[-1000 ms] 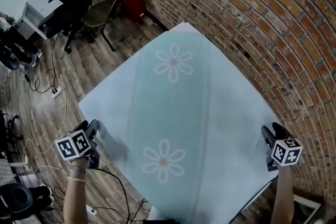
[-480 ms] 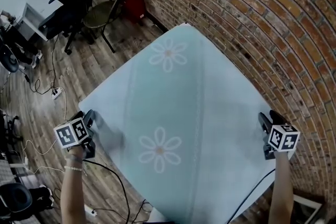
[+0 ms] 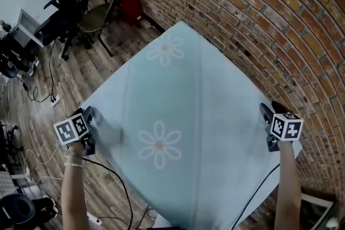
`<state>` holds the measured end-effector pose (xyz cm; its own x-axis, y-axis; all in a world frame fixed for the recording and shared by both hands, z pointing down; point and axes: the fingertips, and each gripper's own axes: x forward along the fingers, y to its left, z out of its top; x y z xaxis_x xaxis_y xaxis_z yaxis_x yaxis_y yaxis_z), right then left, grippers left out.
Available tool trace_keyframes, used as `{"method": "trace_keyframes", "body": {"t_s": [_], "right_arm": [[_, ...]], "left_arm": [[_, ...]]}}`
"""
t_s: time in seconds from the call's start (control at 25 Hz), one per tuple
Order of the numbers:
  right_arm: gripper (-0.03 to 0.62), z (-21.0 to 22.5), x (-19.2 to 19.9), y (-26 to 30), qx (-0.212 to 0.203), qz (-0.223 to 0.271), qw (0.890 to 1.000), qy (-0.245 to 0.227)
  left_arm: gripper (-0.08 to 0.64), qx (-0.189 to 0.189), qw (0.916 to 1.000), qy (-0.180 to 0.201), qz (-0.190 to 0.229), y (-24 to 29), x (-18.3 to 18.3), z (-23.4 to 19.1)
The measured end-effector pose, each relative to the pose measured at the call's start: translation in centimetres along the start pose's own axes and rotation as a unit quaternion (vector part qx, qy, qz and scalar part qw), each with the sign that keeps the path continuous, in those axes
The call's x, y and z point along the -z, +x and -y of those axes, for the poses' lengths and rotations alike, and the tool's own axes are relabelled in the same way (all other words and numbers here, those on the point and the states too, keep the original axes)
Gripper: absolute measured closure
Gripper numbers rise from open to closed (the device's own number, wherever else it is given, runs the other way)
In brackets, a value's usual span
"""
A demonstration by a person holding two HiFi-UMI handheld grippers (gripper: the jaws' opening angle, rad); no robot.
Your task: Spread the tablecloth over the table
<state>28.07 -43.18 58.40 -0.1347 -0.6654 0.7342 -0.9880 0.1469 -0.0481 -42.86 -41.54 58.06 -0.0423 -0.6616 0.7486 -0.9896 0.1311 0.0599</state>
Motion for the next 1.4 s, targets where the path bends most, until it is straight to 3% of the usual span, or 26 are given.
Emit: {"method": "trace_keyframes", "body": {"t_s": [0.12, 0.2, 0.28, 0.36, 0.4, 0.44, 0.56, 0.76, 1.12, 1.4], "right_arm": [[0.341, -0.1, 0.0, -0.1, 0.005, 0.006, 1.000, -0.010], [0.342, -0.4, 0.2, -0.4, 0.008, 0.017, 1.000, -0.021], [0.342, -0.6, 0.1, -1.3, 0.010, 0.041, 0.999, -0.019], [0.399, 0.0, -0.5, -3.2, 0.030, 0.085, 0.996, -0.011], [0.478, 0.4, -0.9, -4.5, 0.045, 0.109, 0.993, -0.009], [0.542, 0.8, -1.1, -5.9, 0.058, 0.129, 0.990, -0.010], [0.548, 0.3, -1.9, -10.0, 0.064, 0.169, 0.983, -0.024], [0.548, -3.1, -1.3, -18.5, 0.028, 0.211, 0.976, -0.047], [0.548, -7.5, -0.9, -32.6, -0.013, 0.289, 0.954, -0.080], [0.548, -10.8, 2.1, -40.4, 0.002, 0.322, 0.933, -0.163]], "left_arm": [[0.354, -0.010, 0.9999, -0.008, 0.009, -0.3, 0.1, -0.2], [0.410, -0.021, 0.9993, -0.007, 0.030, -1.2, 0.0, 0.0], [0.466, -0.026, 0.9976, 0.018, 0.061, -2.8, -0.8, 1.1], [0.521, -0.024, 0.9936, 0.062, 0.092, -4.7, -1.6, 3.2], [0.534, -0.020, 0.9904, 0.087, 0.105, -5.8, -2.0, 4.5], [0.541, -0.015, 0.9866, 0.111, 0.118, -7.1, -2.4, 6.0], [0.545, 0.019, 0.9742, 0.159, 0.159, -11.0, -3.6, 10.7], [0.546, 0.069, 0.9532, 0.198, 0.218, -19.3, -3.2, 17.3], [0.546, 0.155, 0.9107, 0.242, 0.297, -33.8, -1.2, 27.2], [0.545, 0.197, 0.8818, 0.268, 0.335, -42.3, 2.1, 31.8]]}}
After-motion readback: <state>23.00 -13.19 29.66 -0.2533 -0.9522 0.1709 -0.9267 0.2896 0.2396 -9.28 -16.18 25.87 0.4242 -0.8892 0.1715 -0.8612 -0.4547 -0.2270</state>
